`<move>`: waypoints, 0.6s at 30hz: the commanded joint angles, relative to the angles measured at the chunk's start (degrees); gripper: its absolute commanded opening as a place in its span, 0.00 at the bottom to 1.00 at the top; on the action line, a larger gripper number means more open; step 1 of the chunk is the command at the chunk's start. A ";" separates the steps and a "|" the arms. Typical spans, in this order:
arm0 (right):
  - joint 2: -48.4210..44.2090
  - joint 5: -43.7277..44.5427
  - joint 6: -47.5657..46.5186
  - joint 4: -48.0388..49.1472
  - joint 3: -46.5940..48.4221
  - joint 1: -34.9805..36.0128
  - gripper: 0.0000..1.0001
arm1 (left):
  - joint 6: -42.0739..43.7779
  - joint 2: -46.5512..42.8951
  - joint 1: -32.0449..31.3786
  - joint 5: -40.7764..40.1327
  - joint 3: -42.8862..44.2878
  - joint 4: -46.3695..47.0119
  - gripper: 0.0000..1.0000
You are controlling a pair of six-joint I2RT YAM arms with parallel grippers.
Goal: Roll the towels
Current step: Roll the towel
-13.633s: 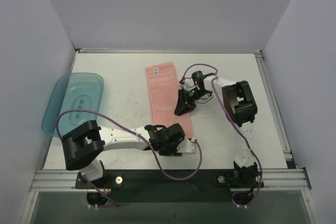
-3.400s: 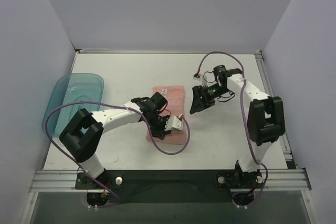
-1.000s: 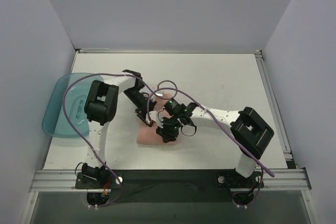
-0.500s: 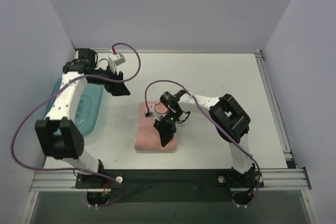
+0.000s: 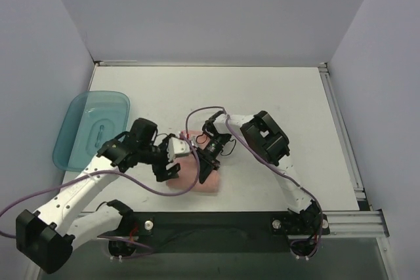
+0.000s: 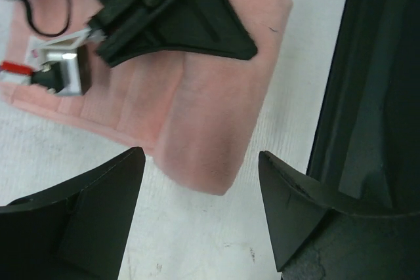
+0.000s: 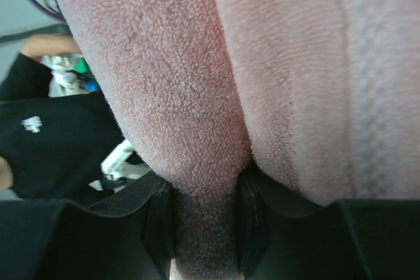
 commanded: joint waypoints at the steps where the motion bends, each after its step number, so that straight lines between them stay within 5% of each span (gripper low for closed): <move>1: 5.31 6.45 -1.10 -5.18 1.01 0.30 0.05 | 1.69 -0.72 -9.51 -12.52 -2.71 6.33 0.81; 5: 7.77 7.50 -1.19 -5.98 1.98 -0.14 0.07 | 2.04 3.57 -11.81 -19.38 -2.90 10.90 0.83; 18: 9.28 6.80 -1.45 -6.77 3.56 -2.60 0.14 | 3.45 15.89 -25.62 -18.68 -3.33 16.10 0.84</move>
